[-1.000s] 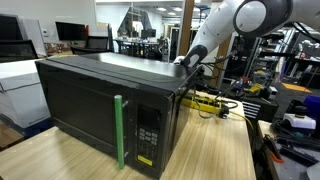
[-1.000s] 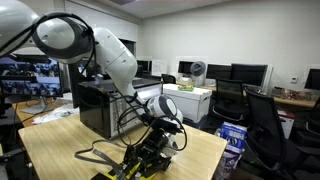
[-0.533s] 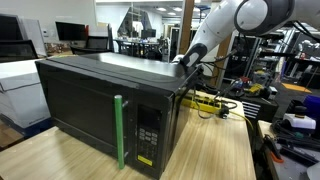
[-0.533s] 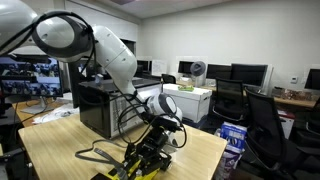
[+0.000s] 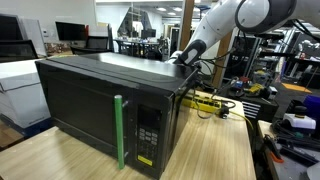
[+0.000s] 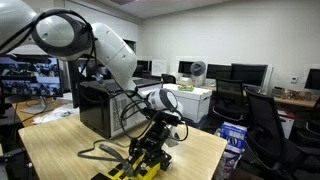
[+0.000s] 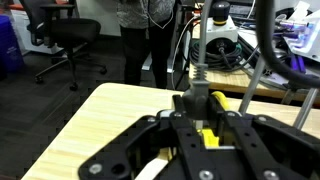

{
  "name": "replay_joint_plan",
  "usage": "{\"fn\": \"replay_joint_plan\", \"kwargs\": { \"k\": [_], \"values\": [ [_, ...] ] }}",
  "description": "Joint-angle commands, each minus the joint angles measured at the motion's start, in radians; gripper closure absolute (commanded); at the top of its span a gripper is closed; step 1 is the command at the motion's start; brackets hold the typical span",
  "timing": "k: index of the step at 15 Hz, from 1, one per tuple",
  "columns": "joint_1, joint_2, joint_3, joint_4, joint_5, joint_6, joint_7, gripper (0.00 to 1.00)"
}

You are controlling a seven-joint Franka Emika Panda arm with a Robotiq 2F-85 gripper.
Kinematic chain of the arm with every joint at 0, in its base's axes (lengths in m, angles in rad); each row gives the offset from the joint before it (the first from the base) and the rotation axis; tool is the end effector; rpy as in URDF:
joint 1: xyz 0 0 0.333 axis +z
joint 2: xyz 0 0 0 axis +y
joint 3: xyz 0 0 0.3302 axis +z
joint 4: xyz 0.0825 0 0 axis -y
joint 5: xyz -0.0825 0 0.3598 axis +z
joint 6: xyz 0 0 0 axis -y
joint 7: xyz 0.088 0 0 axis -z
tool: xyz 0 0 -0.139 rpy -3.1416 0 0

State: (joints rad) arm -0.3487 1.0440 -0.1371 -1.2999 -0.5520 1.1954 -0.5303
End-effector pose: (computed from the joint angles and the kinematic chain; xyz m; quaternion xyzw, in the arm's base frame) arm 0.4755 -0.3311 0.1293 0.7892 0.0668 -0.6092 0.0411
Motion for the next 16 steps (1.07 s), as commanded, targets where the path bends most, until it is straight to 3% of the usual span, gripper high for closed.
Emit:
{"fn": "replay_joint_plan", "kwargs": {
  "k": [1,16],
  "values": [
    [-0.006,-0.015,0.006,0.009,0.009,0.011,-0.017,0.92],
    [0.004,0.057,0.019,0.146,0.033,-0.015,-0.031,0.92]
  ]
}}
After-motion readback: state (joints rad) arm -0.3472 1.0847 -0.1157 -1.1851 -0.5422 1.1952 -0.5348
